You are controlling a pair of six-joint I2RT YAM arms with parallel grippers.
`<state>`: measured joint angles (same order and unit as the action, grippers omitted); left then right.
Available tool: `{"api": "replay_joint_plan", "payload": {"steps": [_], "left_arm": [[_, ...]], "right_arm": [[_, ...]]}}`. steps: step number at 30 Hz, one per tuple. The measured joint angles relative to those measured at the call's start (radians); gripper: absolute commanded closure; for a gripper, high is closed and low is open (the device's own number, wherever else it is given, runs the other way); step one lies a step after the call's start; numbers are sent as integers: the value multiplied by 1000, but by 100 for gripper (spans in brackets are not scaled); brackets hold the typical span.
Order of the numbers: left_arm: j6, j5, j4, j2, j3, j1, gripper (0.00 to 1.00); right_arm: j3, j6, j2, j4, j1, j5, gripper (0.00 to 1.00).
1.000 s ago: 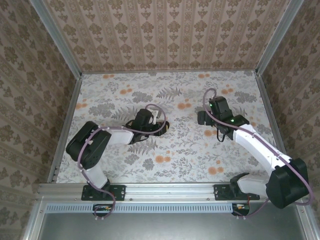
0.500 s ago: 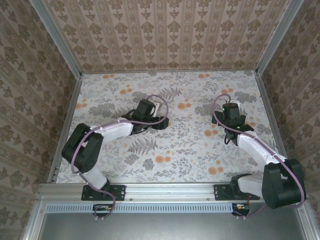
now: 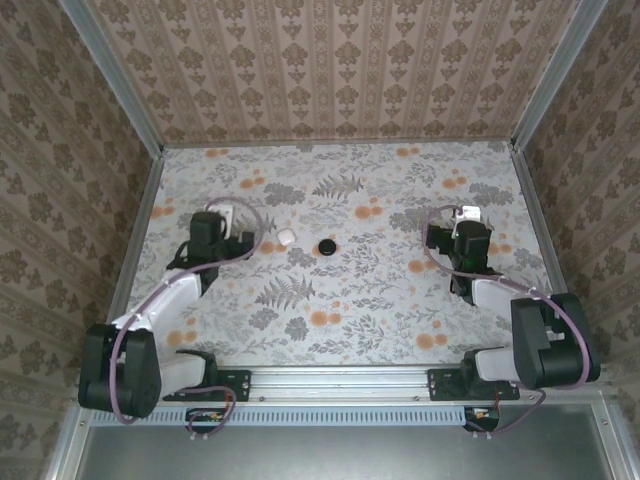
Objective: Insert the wireless bluetooth earbuds into the charging case
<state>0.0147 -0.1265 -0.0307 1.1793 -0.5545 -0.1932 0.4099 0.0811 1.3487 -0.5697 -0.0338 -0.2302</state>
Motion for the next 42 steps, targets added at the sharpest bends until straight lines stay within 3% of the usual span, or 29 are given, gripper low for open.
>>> {"api": "replay_joint_plan", "payload": {"steps": [5, 9, 14, 17, 25, 42], "left_arm": [[-19, 12, -243, -25, 216, 156, 0], [-19, 65, -509, -2, 320, 230, 0], [-11, 142, -830, 204, 326, 259, 0], [-12, 179, -940, 346, 305, 258, 0], [-39, 161, -873, 364, 156, 192, 0], [-61, 137, -818, 364, 151, 175, 0]], "right_arm": [[-41, -3, 122, -234, 33, 78, 0], [-47, -8, 184, -261, 32, 114, 0], [-29, -18, 184, -267, 23, 114, 0], [-27, -26, 184, -270, 23, 115, 0], [-27, -30, 184, -270, 20, 115, 0], [-14, -38, 184, -269, 16, 134, 0]]}}
